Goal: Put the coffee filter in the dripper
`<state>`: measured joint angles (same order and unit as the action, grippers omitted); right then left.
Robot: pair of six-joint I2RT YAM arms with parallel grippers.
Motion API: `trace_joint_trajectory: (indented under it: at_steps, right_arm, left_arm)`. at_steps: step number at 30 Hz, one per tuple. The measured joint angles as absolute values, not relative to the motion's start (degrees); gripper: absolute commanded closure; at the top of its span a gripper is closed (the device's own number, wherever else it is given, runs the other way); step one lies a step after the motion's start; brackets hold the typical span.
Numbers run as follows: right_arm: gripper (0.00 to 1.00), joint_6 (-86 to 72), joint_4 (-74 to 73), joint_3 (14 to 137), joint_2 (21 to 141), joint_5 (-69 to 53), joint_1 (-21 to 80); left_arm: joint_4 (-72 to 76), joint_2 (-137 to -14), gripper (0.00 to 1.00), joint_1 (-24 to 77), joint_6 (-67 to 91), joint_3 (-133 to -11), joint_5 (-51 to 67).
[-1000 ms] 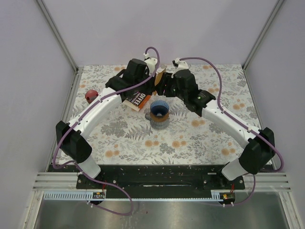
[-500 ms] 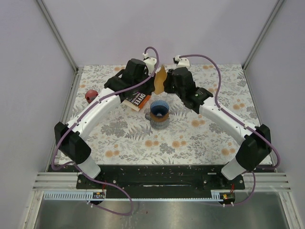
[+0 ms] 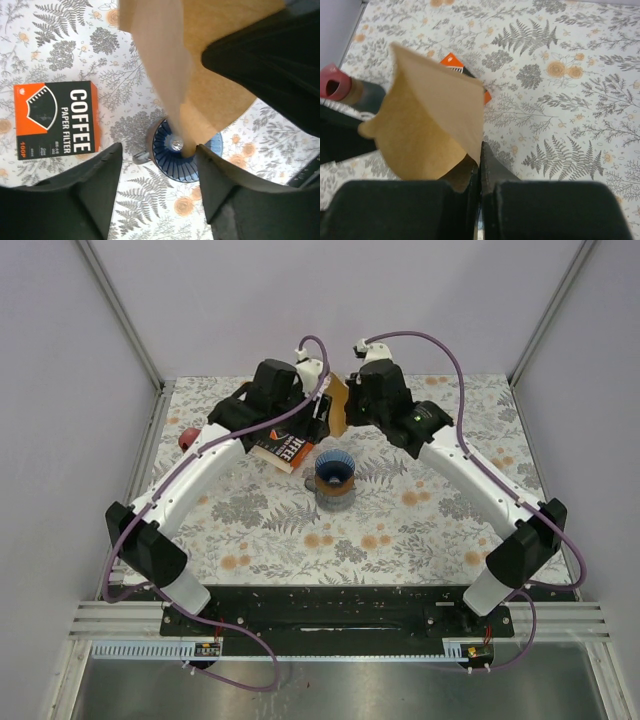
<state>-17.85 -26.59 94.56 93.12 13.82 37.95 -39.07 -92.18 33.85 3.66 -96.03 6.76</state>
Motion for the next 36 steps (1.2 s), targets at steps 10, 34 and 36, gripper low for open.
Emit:
trace_joint_trajectory:
  at_steps: [10,34,36]
  right_arm:
    - [1.0,-15.9,-47.3,104.8,94.0,3.4,37.8]
    - [1.0,-17.2,-59.9,105.3,104.0,-2.1,40.0]
    - [1.0,-17.2,-59.9,105.6,104.9,-2.0,40.0]
  left_arm:
    - [-47.1,-86.2,0.07,29.4,1.5,-101.5,17.0]
    - [-44.0,-89.8,0.06,28.5,12.9,-92.2,22.6]
    - [-43.7,-91.1,0.12,28.5,13.1,-92.2,22.6]
